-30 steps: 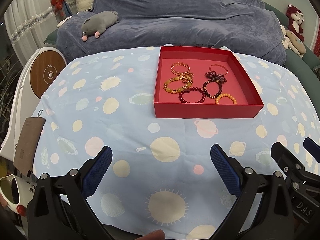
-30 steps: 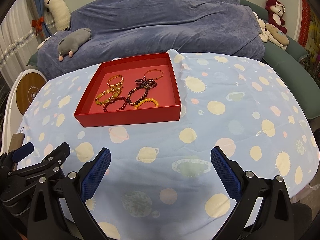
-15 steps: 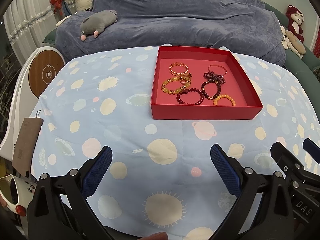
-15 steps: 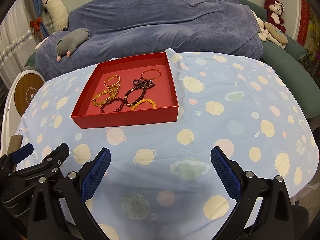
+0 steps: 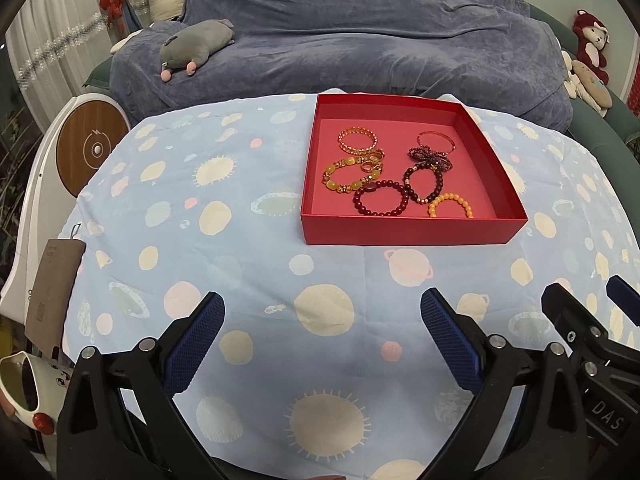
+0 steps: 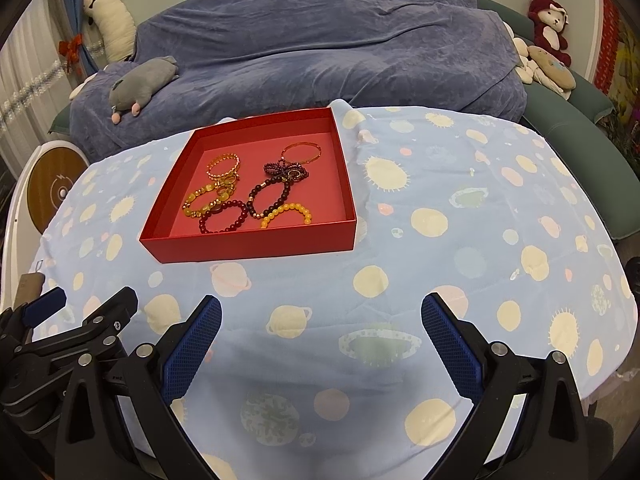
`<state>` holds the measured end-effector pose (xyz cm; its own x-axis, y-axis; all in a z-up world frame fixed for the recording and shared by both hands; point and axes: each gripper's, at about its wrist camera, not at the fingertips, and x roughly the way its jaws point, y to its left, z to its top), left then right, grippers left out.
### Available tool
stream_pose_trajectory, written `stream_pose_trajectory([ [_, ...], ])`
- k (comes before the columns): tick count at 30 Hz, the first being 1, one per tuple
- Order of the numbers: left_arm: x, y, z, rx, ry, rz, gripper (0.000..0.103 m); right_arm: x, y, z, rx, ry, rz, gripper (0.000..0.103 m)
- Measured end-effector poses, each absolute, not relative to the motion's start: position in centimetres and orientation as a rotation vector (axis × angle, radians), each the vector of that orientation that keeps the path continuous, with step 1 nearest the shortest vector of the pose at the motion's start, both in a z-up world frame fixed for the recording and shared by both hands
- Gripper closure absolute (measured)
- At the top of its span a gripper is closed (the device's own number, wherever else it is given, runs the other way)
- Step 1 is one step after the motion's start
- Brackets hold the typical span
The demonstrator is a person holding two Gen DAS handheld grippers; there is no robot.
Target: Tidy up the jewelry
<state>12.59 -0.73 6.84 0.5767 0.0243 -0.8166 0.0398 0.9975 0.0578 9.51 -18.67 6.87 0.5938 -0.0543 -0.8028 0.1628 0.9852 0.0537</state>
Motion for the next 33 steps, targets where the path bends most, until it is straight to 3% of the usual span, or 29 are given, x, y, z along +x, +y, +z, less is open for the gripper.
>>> stream_pose_trajectory([
  [33, 13.26, -0.72, 6.47, 0.083, 0.964, 0.007, 0.01, 10.32, -18.52, 6.53, 0.129, 0.939, -0.124, 0.006],
])
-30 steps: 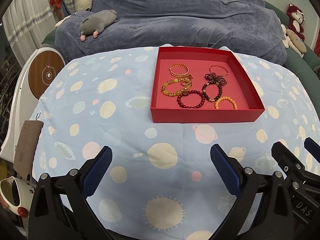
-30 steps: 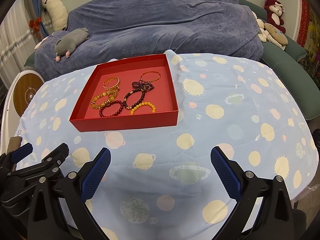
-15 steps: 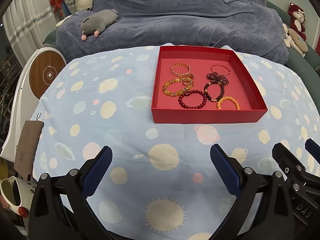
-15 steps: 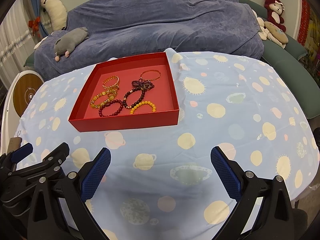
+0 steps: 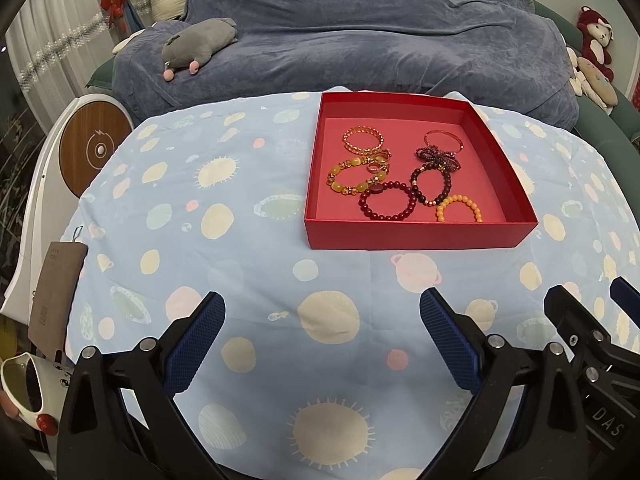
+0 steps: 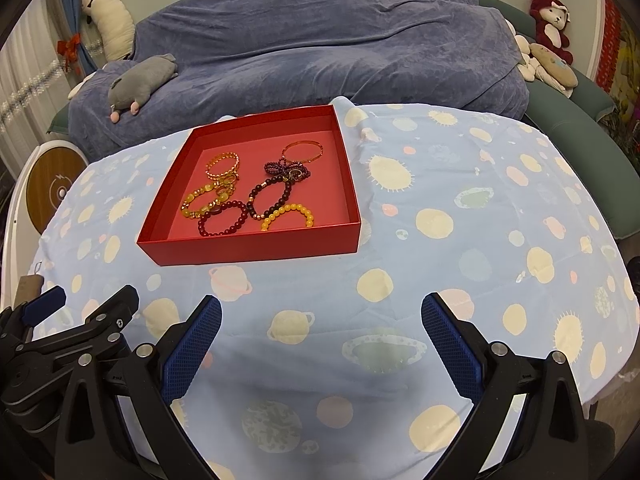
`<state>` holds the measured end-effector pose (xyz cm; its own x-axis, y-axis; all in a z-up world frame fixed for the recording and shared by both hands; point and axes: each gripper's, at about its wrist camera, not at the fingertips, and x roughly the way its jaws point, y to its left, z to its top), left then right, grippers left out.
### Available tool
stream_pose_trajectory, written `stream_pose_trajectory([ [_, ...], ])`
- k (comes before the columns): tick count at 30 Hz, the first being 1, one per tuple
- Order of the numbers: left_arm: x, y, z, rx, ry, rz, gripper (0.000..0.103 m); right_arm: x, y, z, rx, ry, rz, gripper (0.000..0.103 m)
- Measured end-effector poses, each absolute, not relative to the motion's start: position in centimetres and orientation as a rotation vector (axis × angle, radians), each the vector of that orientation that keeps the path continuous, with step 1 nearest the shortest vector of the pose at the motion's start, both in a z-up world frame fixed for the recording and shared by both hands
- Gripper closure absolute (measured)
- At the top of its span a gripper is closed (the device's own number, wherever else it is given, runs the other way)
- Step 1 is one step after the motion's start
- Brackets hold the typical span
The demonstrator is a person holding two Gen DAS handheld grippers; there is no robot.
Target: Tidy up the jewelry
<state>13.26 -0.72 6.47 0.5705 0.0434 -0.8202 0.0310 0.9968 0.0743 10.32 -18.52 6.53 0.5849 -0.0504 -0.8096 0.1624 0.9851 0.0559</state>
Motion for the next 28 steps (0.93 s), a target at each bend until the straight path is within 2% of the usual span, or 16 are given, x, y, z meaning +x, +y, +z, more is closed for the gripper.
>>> stream_pose_trajectory([
  [28, 17.2, -0.6, 4.8, 0.097, 1.0, 0.023, 0.01, 14.9, -18.3, 4.6, 0.12, 0.99, -0.116, 0.006],
])
